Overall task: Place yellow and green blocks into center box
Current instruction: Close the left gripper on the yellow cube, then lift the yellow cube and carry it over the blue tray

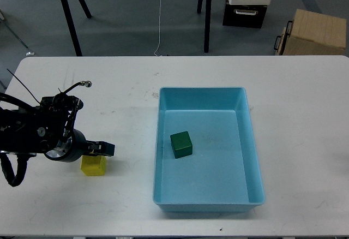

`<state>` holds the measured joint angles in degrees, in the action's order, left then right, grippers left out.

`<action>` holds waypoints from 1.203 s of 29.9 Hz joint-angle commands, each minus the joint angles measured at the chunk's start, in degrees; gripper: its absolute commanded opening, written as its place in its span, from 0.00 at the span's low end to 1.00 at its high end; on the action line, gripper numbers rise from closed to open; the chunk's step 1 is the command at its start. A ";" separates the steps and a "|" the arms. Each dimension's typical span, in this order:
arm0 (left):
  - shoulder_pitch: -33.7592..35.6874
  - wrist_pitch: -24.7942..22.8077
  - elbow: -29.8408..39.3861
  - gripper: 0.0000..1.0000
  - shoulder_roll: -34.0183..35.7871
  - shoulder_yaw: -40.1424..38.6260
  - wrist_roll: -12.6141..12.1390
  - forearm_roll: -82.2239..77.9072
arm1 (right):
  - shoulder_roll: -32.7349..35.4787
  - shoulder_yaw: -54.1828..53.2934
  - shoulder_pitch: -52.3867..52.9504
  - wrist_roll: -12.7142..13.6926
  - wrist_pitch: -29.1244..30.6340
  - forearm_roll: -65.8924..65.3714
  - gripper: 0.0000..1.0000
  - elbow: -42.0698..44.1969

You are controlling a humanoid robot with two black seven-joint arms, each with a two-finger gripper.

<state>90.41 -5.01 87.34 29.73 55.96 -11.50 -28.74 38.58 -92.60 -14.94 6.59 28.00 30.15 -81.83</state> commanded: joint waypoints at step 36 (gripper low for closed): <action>25.50 0.28 7.41 0.00 -0.71 -5.68 -5.64 5.51 | 0.45 -0.13 -0.18 0.00 0.00 0.00 1.00 0.01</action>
<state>108.44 0.26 94.21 31.18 53.46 -18.28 -27.40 38.93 -92.67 -15.12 6.59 28.00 30.15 -81.83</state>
